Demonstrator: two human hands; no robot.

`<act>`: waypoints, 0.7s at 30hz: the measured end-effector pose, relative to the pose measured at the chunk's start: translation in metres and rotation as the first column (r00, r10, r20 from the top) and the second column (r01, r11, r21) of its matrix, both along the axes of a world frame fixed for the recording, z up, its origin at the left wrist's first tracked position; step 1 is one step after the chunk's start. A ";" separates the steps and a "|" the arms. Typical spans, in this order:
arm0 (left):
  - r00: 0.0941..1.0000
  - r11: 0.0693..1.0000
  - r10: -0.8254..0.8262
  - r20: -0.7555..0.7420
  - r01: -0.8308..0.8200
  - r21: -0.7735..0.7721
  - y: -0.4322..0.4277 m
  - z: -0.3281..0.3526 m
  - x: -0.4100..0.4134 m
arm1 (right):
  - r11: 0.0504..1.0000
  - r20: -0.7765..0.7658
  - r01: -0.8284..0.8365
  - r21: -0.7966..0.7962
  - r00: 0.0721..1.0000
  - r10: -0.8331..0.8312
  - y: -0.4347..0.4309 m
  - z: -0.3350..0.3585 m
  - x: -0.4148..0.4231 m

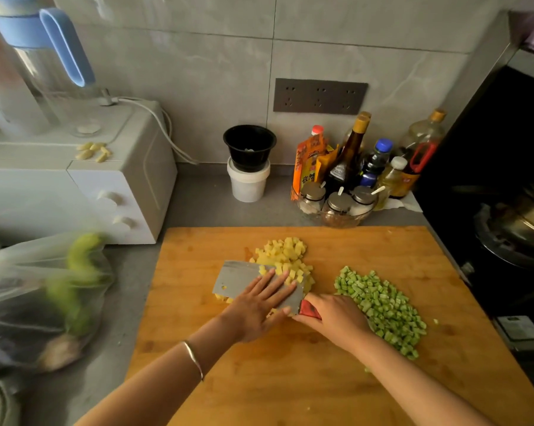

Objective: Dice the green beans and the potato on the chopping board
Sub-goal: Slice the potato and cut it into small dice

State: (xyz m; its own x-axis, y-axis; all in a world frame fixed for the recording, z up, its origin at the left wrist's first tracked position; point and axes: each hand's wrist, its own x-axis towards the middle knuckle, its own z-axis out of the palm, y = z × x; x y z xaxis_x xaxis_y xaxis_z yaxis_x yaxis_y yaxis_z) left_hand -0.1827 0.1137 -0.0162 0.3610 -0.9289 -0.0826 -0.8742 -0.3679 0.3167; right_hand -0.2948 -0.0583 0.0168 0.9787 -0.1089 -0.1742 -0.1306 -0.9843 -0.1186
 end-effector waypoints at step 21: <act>0.983 0.993 0.110 -0.145 -0.103 0.054 -0.024 -0.017 0.016 | 0.991 -0.054 -0.080 0.108 0.995 0.086 -0.008 -0.017 0.001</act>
